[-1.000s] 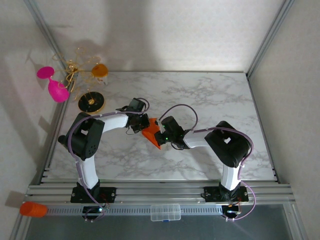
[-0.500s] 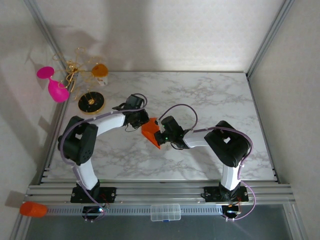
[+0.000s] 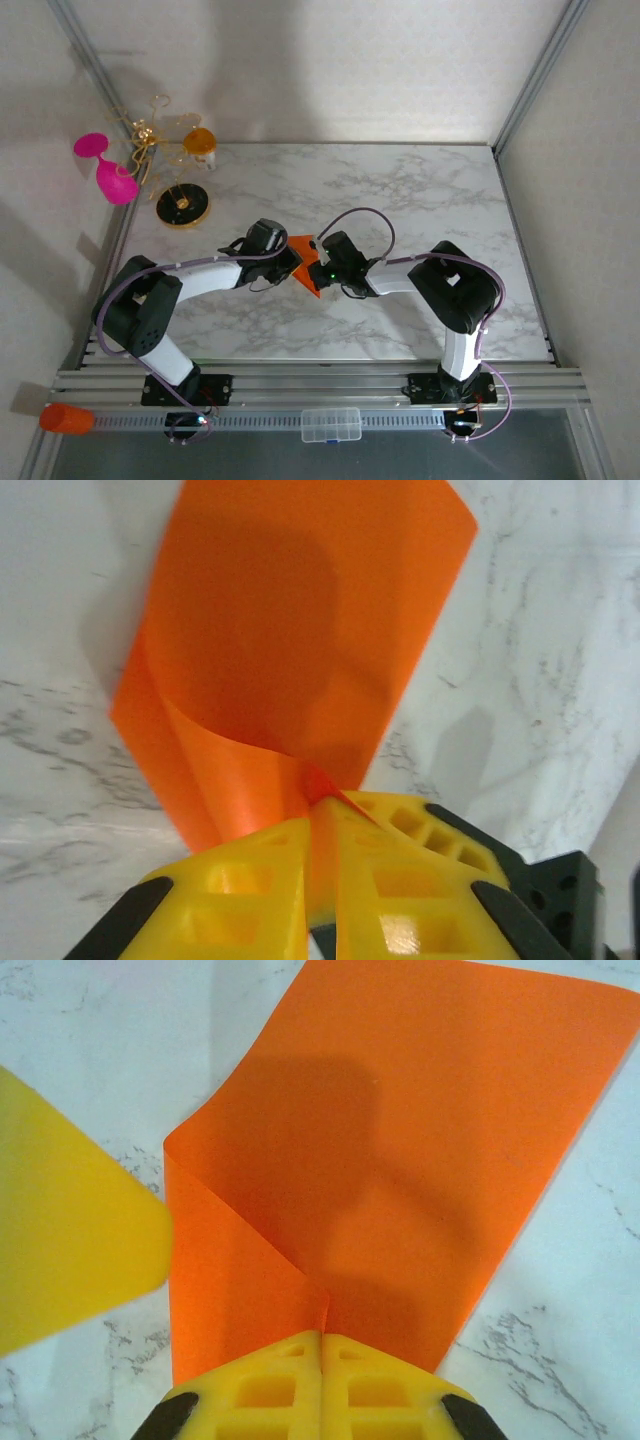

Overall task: Fold a paper plane with a square sheet of paper (pick it up from the middle)
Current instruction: Third fold the triangle at the center of the table.

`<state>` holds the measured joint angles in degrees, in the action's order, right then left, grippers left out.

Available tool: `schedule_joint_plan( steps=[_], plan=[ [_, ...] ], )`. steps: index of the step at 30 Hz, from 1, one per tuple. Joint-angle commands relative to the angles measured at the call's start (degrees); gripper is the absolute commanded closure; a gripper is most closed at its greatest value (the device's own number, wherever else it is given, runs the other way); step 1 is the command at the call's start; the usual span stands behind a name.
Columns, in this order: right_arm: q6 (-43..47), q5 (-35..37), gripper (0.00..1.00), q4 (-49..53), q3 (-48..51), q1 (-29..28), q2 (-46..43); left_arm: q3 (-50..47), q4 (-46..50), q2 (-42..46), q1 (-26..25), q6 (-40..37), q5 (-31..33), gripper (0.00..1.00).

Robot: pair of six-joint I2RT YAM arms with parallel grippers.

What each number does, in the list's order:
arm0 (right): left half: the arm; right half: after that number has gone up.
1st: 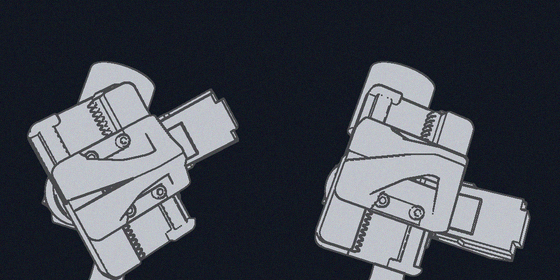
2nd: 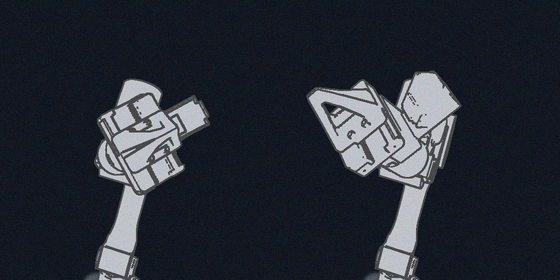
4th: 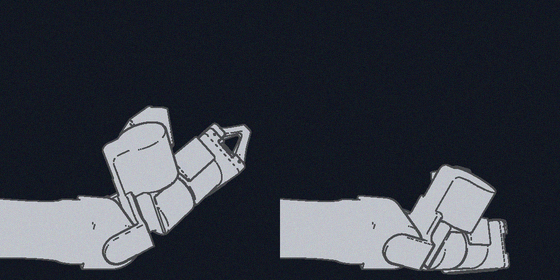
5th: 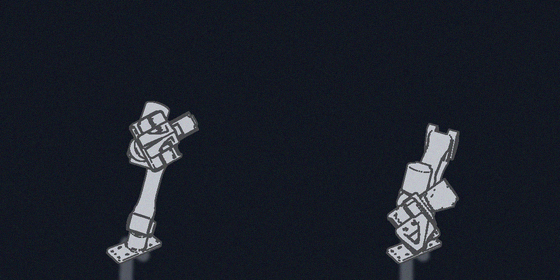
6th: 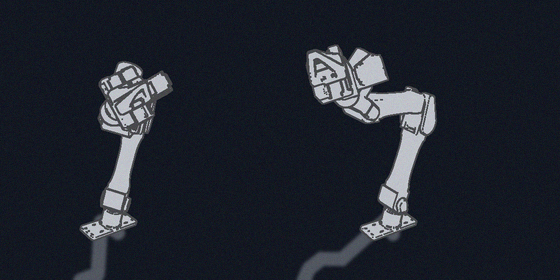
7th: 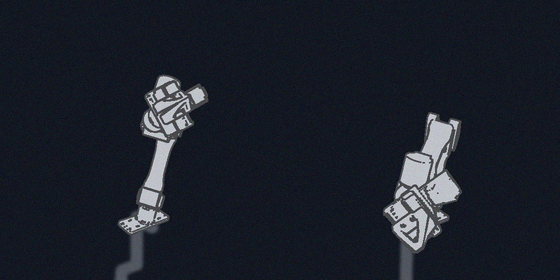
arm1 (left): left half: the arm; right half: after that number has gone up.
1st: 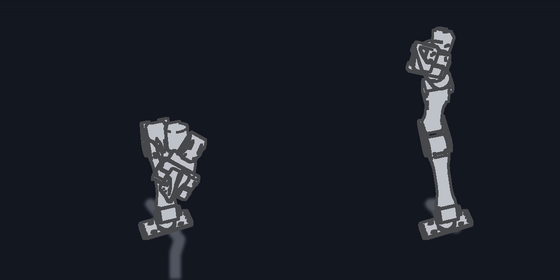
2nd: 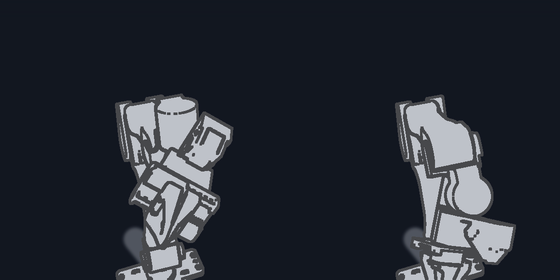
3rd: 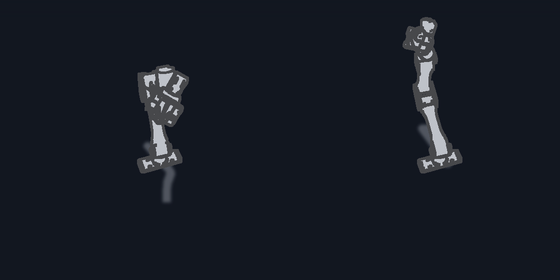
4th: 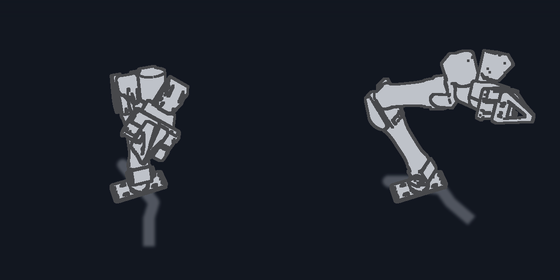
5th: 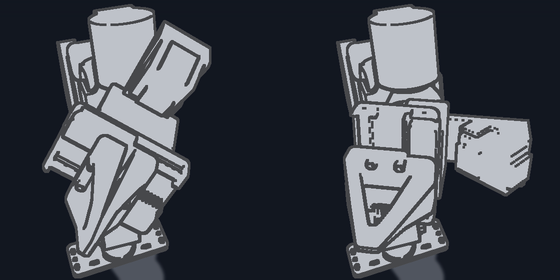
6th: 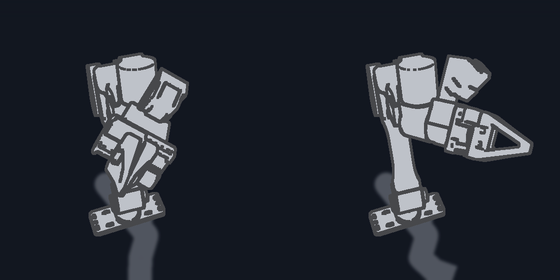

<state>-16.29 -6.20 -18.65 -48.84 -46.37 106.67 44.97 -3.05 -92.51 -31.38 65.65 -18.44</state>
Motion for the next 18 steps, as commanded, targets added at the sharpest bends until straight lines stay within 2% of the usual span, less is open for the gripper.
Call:
schedule_joint_plan(
  steps=[1, 18],
  plan=[
    [-1.0, 0.2, 1.0, 4.2, 0.0, 0.5, 2.4, 0.1, -4.1, -0.6, -0.9, 2.8, -0.9, 0.86],
    [-1.2, 0.4, 1.0, 4.9, -0.4, 0.6, 2.8, -1.2, -4.3, -5.0, -1.1, 2.2, -0.3, 0.87]
  ],
)
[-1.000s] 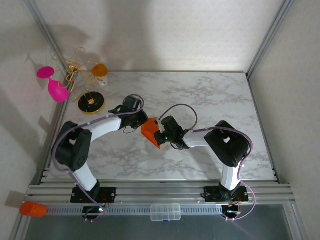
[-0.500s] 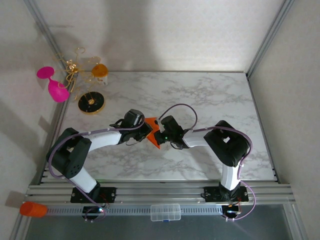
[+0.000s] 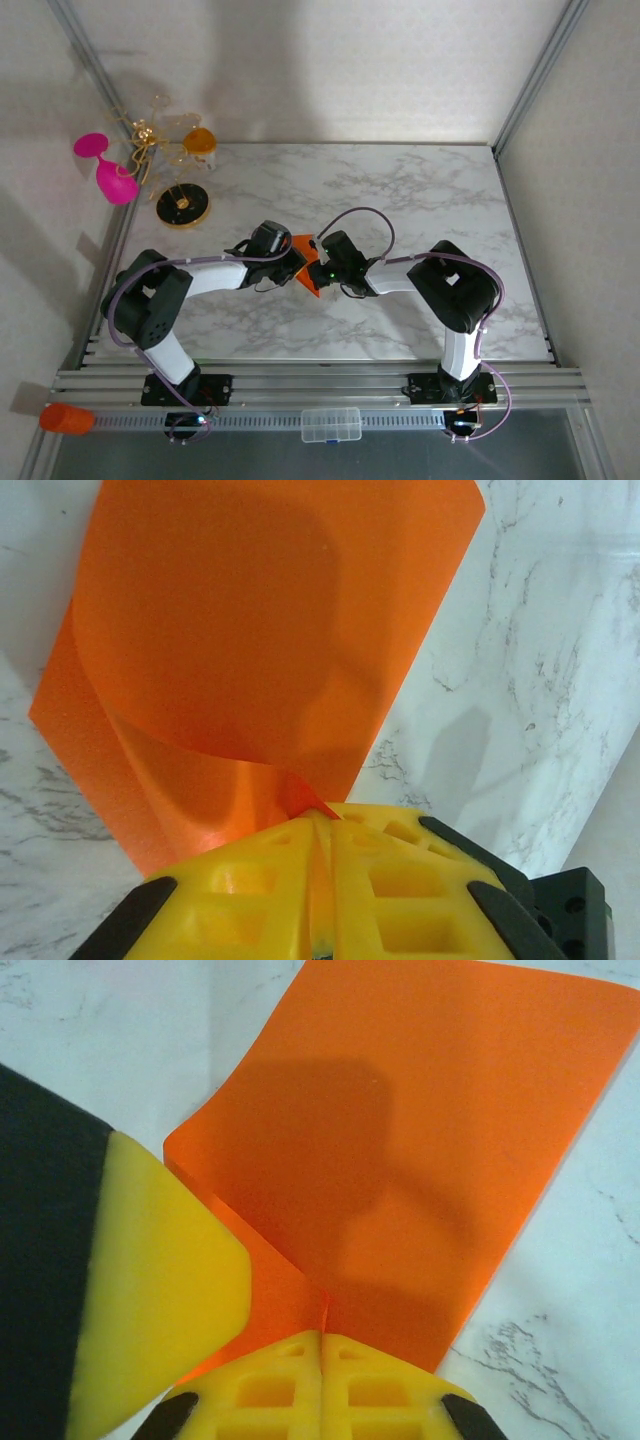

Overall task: Fold a paper plane with a square sheet of paper (pick it up from the middle)
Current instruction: Third fold the triangle at the center of the table.

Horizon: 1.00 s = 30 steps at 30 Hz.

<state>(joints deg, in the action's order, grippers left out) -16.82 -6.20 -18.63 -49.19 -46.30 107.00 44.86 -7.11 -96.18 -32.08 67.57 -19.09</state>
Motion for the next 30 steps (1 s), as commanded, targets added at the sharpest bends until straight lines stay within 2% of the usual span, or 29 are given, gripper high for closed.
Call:
schedule_joint_plan(
  steps=[1, 30],
  plan=[
    [-0.7, 0.5, 1.0, 4.9, 0.0, 0.6, 2.5, -1.2, -0.2, -1.5, -0.4, 0.2, 0.5, 0.87],
    [-1.0, 0.8, 1.0, 6.0, -0.6, 0.7, 3.4, -3.6, 0.0, -2.4, 0.1, 0.0, 2.3, 0.89]
  ],
)
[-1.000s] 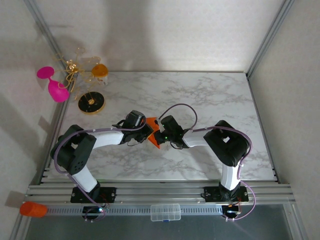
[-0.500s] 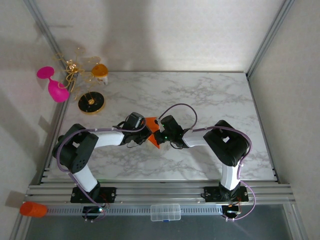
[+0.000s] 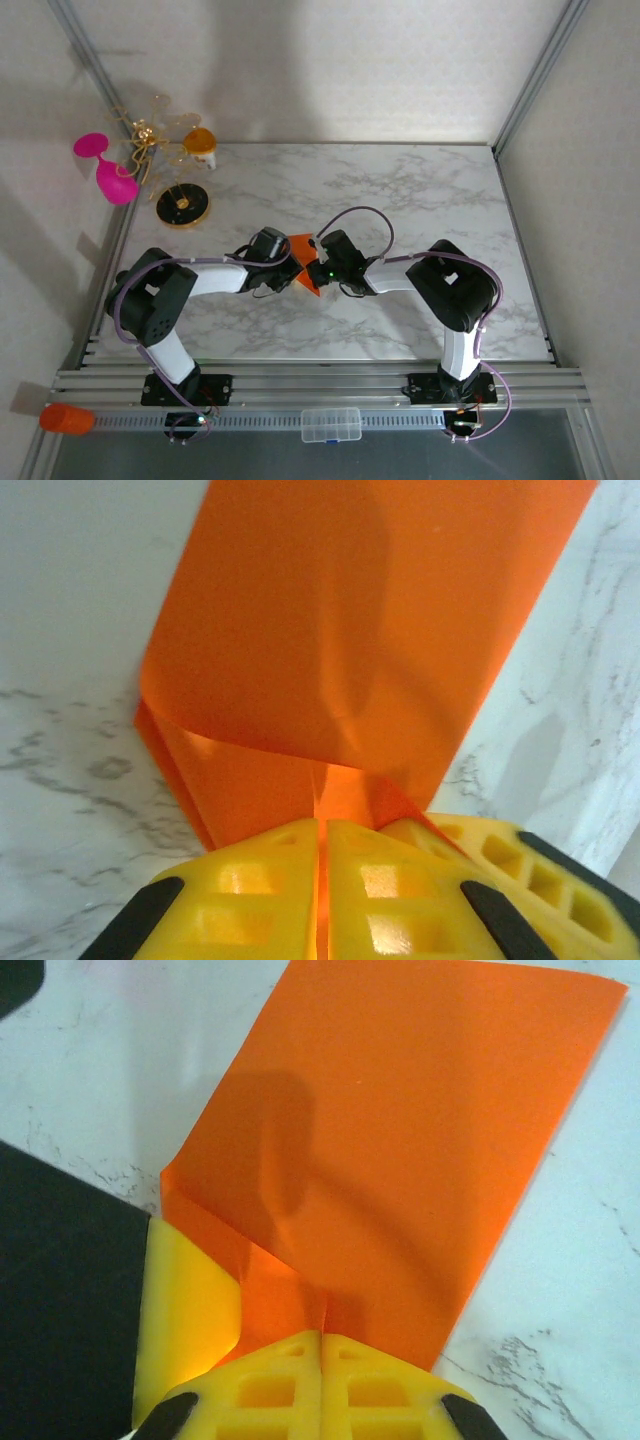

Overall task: Fold a paper plane with a square sheet of paper (pick it up from the middle)
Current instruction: Third fold the triangle at the center of the table.

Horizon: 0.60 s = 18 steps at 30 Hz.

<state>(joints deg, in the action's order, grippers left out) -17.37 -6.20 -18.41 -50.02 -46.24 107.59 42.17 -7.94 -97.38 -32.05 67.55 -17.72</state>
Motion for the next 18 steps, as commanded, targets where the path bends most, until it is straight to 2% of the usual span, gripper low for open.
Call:
schedule_joint_plan(
  steps=[1, 12, 18],
  plan=[
    [-0.5, 0.8, 1.0, 5.8, 0.2, 0.6, 2.9, -1.1, 0.7, -1.3, 0.1, 0.1, 1.0, 0.89],
    [-1.0, 0.1, 1.0, 6.5, -0.8, 0.8, 1.4, -1.4, 0.6, -1.9, 0.2, 0.0, 1.1, 0.89],
    [-3.9, -3.2, 0.81, 8.3, -2.6, 3.1, -5.6, -1.7, 1.3, -2.0, 0.2, -0.2, 1.7, 0.9]
  ],
)
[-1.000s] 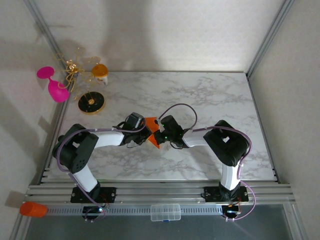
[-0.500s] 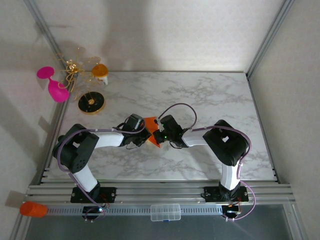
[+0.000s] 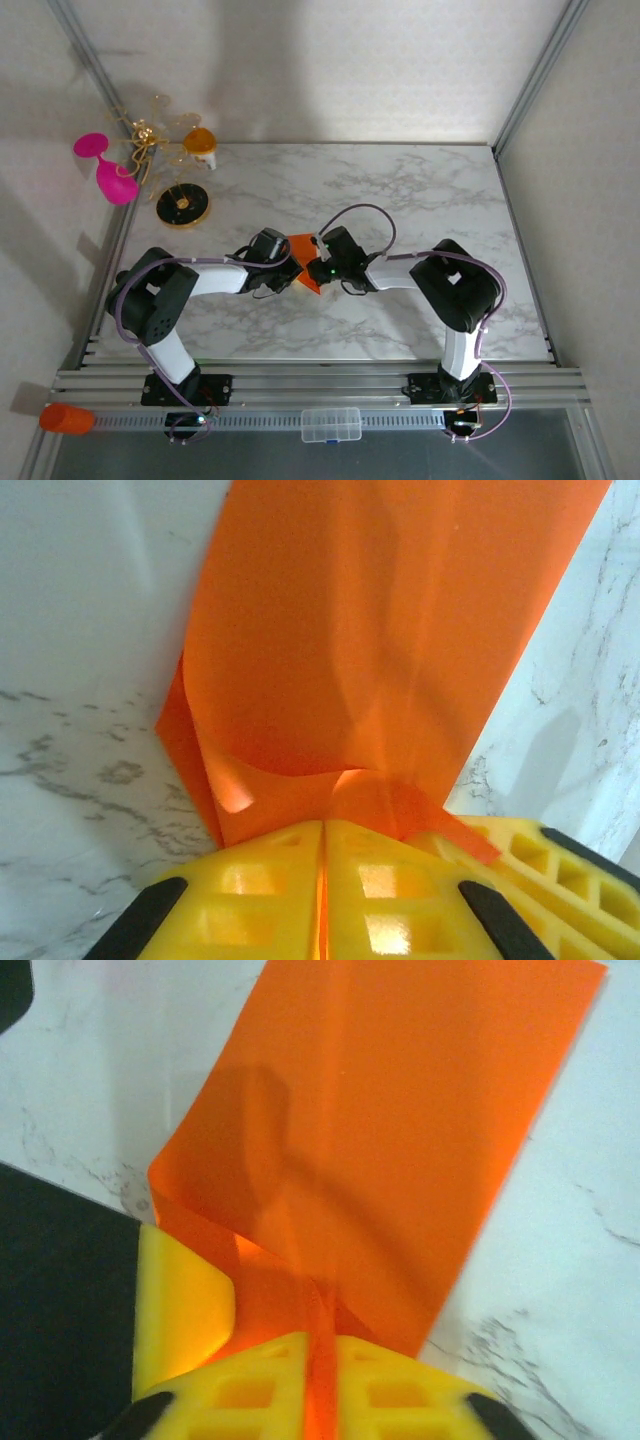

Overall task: Fold a paper plane with a square sheet of paper (pick it up from the middle)
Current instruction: Third fold the triangle at the center of the table.

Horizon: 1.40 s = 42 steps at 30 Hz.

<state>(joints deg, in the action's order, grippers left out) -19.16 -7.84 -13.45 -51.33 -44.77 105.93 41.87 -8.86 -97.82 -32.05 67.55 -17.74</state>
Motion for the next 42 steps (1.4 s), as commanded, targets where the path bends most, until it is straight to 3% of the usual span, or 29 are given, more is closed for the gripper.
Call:
schedule_joint_plan(
  steps=[1, 8, 13, 21, 42],
  plan=[
    [-2.7, -2.2, 0.79, 3.5, -1.2, 2.4, -5.1, -1.5, 2.2, -1.7, 0.2, -0.3, 1.8, 0.9],
    [-3.1, -7.7, 0.73, 6.4, -0.9, 3.8, -9.0, -1.4, 2.3, -2.0, 0.3, -0.5, 1.8, 0.9],
    [-4.1, -16.3, 0.84, 7.8, -0.6, 3.7, -7.8, -1.4, 2.4, -2.0, 0.3, -0.4, 2.4, 0.9],
    [-2.8, -21.9, 0.96, 8.1, -0.4, 2.8, -4.7, -1.4, 2.3, -2.8, 0.3, 0.0, 2.5, 0.9],
    [-2.6, -15.3, 0.97, 12.9, -4.3, 1.2, 2.0, -1.9, 2.9, -2.7, 0.3, -0.2, 2.6, 0.9]
  ],
)
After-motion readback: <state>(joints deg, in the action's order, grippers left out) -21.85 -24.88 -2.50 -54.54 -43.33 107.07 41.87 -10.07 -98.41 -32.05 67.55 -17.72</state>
